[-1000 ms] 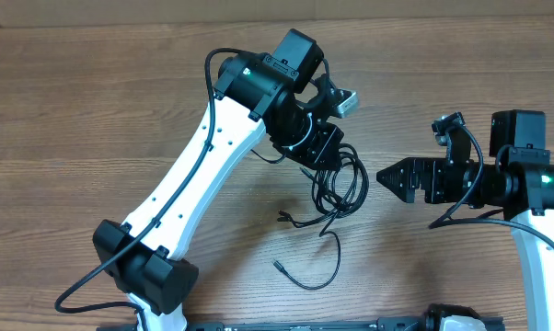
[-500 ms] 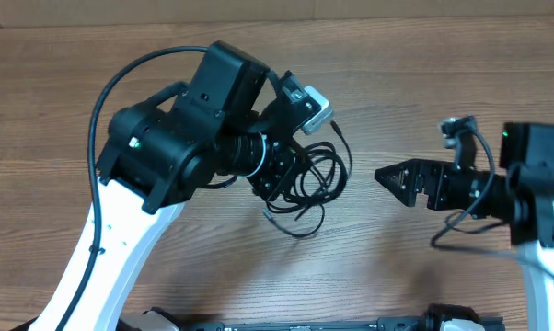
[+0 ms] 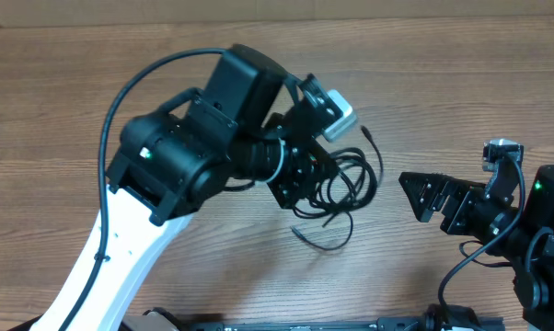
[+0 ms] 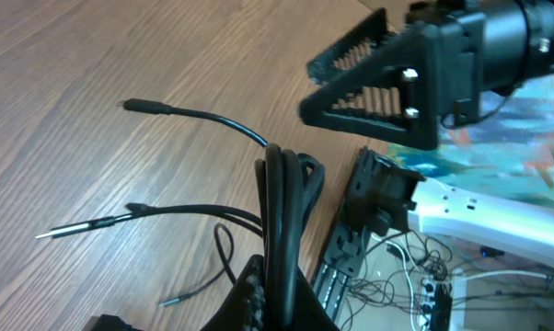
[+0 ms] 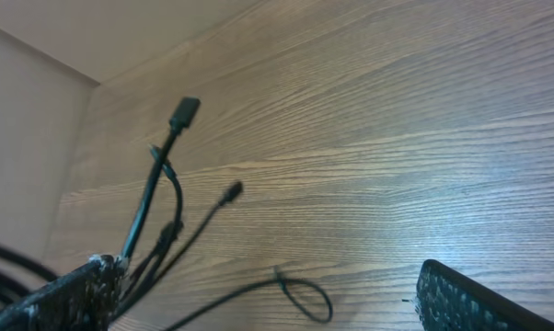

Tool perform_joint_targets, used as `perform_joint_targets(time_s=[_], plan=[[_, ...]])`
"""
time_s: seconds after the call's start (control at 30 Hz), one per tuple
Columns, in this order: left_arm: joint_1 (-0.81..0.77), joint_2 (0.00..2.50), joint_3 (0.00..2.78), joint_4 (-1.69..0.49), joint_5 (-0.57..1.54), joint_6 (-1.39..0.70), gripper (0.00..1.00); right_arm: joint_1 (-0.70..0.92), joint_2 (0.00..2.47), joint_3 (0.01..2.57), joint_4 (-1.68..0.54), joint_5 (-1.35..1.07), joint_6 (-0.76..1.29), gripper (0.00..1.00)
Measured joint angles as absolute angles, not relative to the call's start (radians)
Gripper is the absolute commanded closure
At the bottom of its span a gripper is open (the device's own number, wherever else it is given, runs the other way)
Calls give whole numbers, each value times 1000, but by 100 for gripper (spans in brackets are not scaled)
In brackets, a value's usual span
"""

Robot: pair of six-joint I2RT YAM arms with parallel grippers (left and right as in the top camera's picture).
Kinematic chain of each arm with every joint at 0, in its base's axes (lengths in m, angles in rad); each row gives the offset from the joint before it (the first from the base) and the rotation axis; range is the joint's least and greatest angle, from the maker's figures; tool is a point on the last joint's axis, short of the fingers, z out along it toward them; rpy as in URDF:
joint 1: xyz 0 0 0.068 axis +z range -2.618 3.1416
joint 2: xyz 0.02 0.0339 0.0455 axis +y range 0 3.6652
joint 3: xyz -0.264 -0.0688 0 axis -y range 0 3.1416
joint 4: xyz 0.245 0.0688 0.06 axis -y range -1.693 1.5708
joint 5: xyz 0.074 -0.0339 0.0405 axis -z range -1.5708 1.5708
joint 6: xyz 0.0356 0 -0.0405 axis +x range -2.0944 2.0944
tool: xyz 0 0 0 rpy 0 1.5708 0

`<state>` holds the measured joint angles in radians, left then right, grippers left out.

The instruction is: Untangle cables

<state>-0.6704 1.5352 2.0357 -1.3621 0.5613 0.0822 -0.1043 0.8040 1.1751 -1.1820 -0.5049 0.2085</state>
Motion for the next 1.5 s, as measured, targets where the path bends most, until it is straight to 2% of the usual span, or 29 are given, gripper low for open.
perform_joint_targets(time_s=[0.13, 0.33, 0.47, 0.57, 0.6, 0.67, 0.73, 0.9, 1.13, 1.33, 1.5], plan=[[-684, 1537, 2036, -1362, 561, 82, 96, -104, 804, 1175, -1203, -517, 147, 0], [-684, 1557, 2036, -1341, 561, 81, 96, -105, 804, 1175, -1247, -725, -89, 0], [-684, 1588, 2036, -1338, 561, 78, 96, -104, 827, 1195, -1184, -678, -37, 0], [-684, 1593, 2036, -1337, 557, 77, 96, -104, 966, 1404, -1280, -611, -15, 0], [-684, 1593, 2036, -1338, 549, 77, 96, -104, 1040, 1528, -1375, -580, -35, 0], [-684, 1593, 2036, -1338, 544, 77, 96, -105, 1160, 1719, -1583, -558, -122, 0], [-684, 1593, 2036, -1335, 537, 77, 96, -105, 1236, 1789, -1670, -567, -209, 0], [-684, 1593, 2036, -1298, 533, 75, 96, -105, 1283, 1788, -1694, -654, -386, 0], [-684, 1593, 2036, -1248, 530, 56, 96, -105, 1275, 1771, -1693, -682, -432, 0], [-684, 1593, 2036, -1253, 530, 54, 96, -105, 1261, 1593, -1687, -736, -484, 0], [-684, 1593, 2036, -1257, 530, 55, 96, -105, 1235, 1542, -1679, -774, -530, 0]])
